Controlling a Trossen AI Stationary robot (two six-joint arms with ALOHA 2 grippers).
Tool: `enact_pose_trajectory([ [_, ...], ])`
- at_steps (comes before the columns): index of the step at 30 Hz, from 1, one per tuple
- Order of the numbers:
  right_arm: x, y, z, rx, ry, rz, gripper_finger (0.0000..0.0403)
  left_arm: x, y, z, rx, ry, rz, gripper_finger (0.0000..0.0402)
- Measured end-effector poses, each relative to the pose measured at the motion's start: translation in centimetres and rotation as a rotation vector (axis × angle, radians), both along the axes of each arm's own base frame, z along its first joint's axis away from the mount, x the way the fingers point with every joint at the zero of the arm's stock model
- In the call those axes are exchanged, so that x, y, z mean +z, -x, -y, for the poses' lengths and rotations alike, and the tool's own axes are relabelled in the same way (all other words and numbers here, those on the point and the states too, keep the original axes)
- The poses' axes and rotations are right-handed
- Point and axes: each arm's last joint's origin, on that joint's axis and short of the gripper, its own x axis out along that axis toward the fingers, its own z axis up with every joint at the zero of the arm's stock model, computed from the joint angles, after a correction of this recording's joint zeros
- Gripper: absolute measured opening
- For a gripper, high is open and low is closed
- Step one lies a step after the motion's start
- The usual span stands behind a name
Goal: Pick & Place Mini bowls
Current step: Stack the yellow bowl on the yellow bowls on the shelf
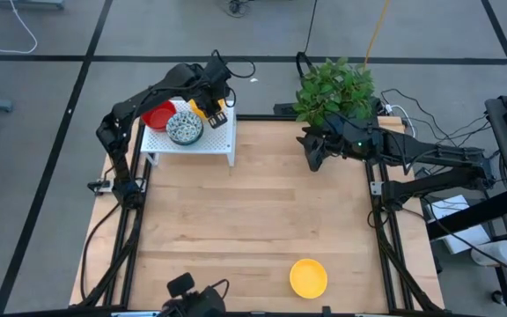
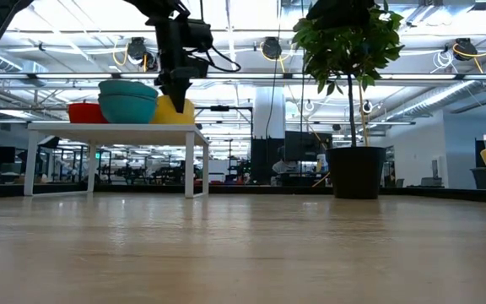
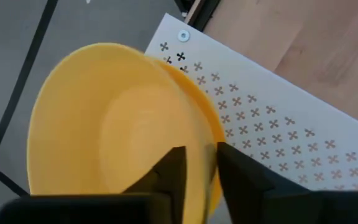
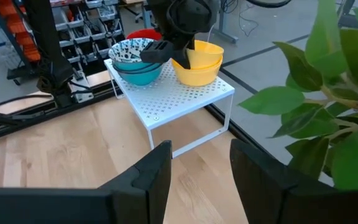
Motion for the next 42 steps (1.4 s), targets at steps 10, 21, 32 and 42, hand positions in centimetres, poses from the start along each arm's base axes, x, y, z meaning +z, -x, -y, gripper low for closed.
enact_pose_trajectory([
  [10,0.0,0.0,0.0,0.0,0.0,0.0,0.015,0.4,0.7,1.0,-0.011,0.04,-0.049,0.0178],
  [21,0.0,0.0,0.0,0.001,-0.001,0.0,0.015,4.2,2.0,3.7,-0.038,-0.058,0.048,0.0182],
  [32,-2.0,0.6,-1.4,0.205,-0.253,-0.162,0.015,6.2,-0.1,8.3,0.027,0.173,0.383,0.0182],
  [42,-2.5,0.8,-4.2,0.36,-0.197,-0.262,0.015,3.8,-6.5,16.5,-0.197,0.266,0.354,0.0182],
])
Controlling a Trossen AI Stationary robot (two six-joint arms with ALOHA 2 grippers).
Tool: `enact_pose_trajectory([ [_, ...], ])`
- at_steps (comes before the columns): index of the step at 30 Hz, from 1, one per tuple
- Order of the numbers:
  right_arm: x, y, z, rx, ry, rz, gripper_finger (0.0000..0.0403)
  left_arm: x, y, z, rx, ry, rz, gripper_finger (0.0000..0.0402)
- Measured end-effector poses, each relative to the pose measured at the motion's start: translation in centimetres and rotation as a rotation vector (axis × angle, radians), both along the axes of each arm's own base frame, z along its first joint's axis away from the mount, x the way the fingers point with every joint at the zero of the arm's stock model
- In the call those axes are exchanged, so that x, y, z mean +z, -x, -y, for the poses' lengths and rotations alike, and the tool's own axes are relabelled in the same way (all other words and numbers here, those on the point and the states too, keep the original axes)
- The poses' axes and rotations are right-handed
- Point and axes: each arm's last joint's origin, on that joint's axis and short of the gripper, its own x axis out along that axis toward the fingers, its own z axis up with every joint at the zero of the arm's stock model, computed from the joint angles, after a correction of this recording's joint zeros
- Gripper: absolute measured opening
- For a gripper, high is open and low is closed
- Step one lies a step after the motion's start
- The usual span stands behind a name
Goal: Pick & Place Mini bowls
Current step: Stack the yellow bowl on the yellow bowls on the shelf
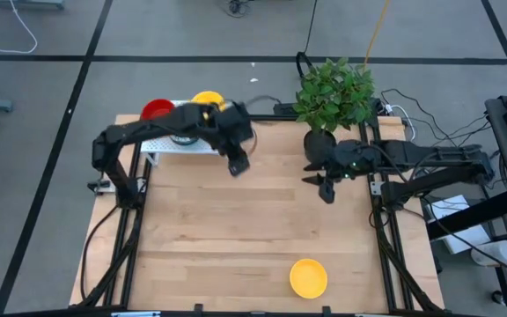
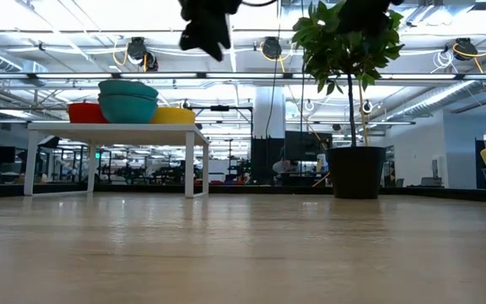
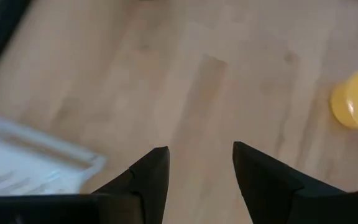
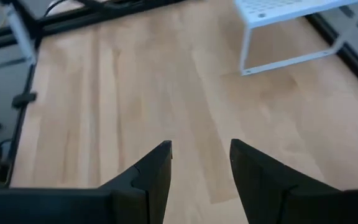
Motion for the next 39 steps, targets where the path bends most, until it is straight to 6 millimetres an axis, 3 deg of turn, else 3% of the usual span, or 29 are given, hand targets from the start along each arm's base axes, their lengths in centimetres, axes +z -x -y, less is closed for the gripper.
enact_pose_trajectory([
  [10,-0.2,0.4,-3.5,0.119,-0.056,-0.021,0.015,-2.6,-3.8,8.3,-0.23,0.003,0.009,0.0182],
  [16,-0.6,1.0,-6.4,0.154,-0.17,-0.042,0.015,-3.9,-4.4,12.1,-0.299,0.021,-0.03,0.0182],
  [22,-4.9,0.7,-9.7,0.082,-0.35,-0.084,0.015,-3.9,-3.8,14.9,-0.164,0.129,-0.062,0.0182],
  [28,-8.7,0.3,-13.7,0.182,-0.42,-0.071,0.0129,-3.7,-2.6,18.7,-0.071,0.23,-0.093,0.0182],
  [34,-11.6,0.3,-16.9,0.223,-0.283,-0.121,0.0113,-3.7,-1.0,22.9,-0.106,0.211,-0.097,0.0182],
  [39,-13.8,0.2,-18.1,0.26,-0.138,-0.169,0.0127,-3.7,0.2,25.5,-0.097,0.192,-0.077,0.0182],
])
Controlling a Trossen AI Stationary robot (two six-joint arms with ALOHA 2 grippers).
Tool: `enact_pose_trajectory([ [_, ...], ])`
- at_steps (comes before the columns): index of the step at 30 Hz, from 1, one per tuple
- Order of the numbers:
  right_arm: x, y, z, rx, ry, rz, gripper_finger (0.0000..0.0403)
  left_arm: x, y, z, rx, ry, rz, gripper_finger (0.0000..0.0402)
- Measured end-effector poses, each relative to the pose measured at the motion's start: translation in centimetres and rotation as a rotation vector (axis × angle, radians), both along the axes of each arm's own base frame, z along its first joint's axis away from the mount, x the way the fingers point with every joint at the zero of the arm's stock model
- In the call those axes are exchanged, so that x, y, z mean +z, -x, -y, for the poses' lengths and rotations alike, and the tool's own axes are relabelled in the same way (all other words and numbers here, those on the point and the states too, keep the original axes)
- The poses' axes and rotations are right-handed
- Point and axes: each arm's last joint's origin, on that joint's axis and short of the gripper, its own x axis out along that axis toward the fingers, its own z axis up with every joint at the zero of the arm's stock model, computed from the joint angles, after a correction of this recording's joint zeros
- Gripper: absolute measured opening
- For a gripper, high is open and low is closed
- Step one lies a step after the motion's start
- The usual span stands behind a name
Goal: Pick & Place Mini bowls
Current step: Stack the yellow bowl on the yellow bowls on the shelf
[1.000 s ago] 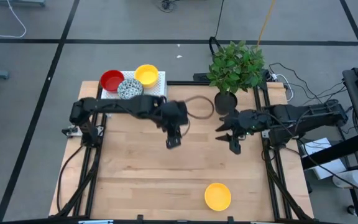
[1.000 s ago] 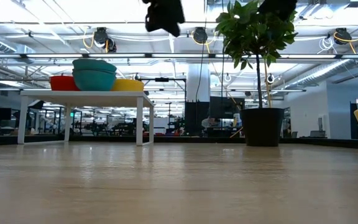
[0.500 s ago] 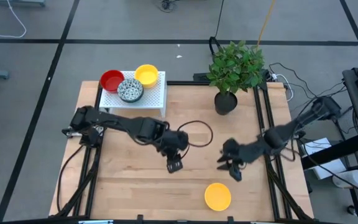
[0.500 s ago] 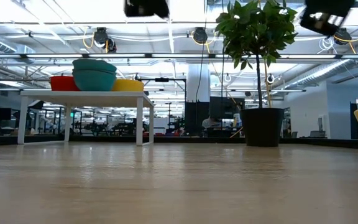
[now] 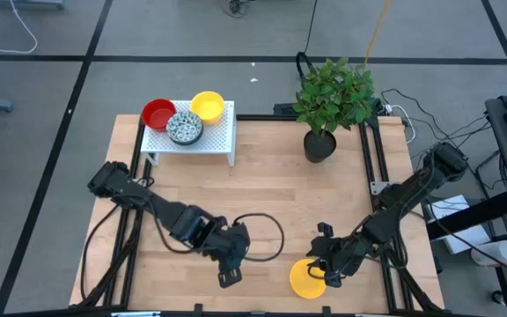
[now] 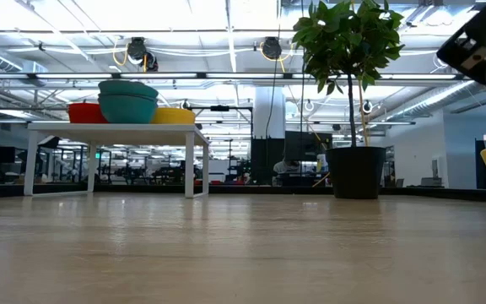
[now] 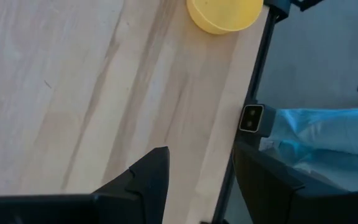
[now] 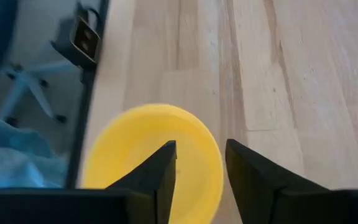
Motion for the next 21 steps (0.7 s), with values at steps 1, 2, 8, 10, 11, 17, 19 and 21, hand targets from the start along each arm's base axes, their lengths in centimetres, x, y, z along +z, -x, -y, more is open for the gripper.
enact_pose_trajectory([
  [1,-0.4,-0.1,-0.1,0.009,0.022,-0.008,0.0132,0.0,0.2,0.4,0.006,0.0,0.005,0.0182],
  [2,-0.7,-0.2,-0.2,0.015,0.037,-0.017,0.0138,0.0,0.4,0.8,0.014,0.0,0.007,0.0182],
  [8,-2.5,-0.6,-0.6,0.045,0.05,-0.099,0.0173,0.0,1.4,2.5,0.057,-0.004,0.017,0.0182],
  [10,-3.1,-0.7,-0.7,0.047,0.064,-0.116,0.018,0.0,1.7,3.0,0.06,-0.008,0.022,0.0182],
  [11,-3.3,-0.7,-0.7,0.048,0.071,-0.122,0.0182,0.0,1.8,3.1,0.063,-0.011,0.025,0.0182],
  [17,-3.8,-0.9,-0.6,0.032,0.076,-0.138,0.0178,0.1,2.1,3.6,0.087,-0.029,0.043,0.0182],
  [19,-3.9,-0.8,-0.5,0.008,0.062,-0.15,0.0168,0.1,2.1,3.5,0.093,-0.028,0.042,0.0182],
  [21,-4.0,-0.7,-0.5,-0.004,0.053,-0.159,0.0152,0.1,2.1,3.5,0.098,-0.036,0.049,0.0182],
])
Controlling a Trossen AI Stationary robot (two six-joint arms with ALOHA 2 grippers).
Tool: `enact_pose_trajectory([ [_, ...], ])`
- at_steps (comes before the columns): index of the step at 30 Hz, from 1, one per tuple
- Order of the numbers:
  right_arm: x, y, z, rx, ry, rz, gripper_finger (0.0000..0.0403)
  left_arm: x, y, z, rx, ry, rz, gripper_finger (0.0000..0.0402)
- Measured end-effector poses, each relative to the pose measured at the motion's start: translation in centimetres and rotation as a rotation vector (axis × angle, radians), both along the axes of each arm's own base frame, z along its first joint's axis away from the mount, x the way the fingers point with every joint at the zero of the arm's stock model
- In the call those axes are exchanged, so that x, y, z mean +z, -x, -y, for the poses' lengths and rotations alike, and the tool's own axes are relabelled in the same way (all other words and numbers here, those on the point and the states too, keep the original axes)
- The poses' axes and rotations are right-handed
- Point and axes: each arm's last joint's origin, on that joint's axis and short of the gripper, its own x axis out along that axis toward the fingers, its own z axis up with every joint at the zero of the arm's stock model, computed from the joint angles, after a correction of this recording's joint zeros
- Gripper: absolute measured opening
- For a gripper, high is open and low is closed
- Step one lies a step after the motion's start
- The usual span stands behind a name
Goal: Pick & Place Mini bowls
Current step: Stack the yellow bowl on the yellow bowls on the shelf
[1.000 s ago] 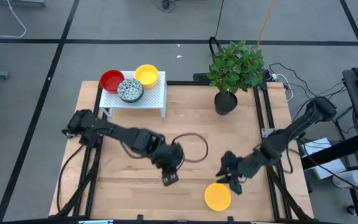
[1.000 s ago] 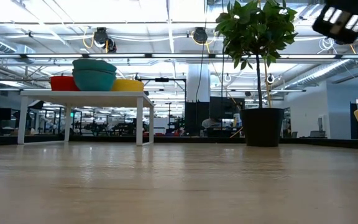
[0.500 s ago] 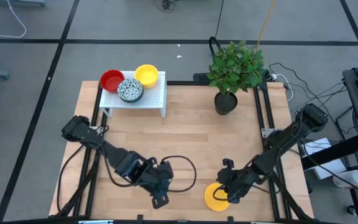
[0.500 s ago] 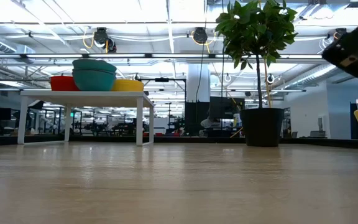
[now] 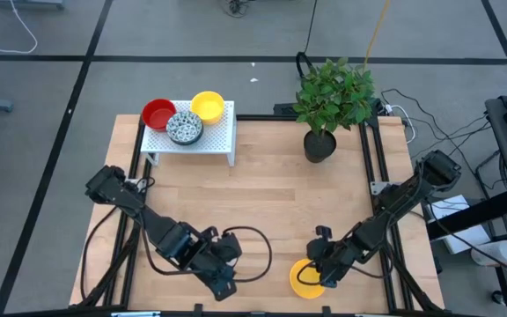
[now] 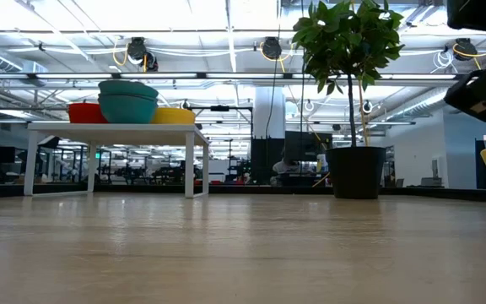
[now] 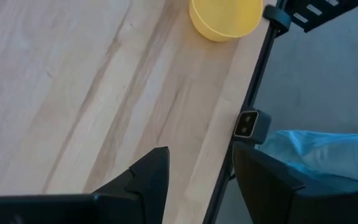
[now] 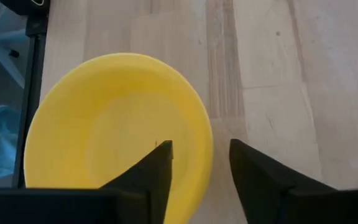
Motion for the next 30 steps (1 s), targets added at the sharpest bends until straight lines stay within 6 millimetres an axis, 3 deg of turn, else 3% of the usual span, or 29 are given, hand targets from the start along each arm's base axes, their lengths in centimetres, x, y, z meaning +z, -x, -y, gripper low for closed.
enact_pose_trajectory([
  [13,-1.5,0.8,0.7,-0.115,-0.06,-0.079,0.001,0.0,-0.2,-0.3,-0.006,-0.038,0.019,0.0182],
  [21,-0.7,-0.7,0.7,-0.145,-0.14,0.045,0.0003,0.0,-0.2,-0.3,-0.003,-0.045,0.023,0.0182],
  [30,-0.5,-4.6,6.3,-0.334,-0.199,0.053,0.0003,0.0,-1.0,-1.6,0.031,-0.049,0.023,0.0182],
])
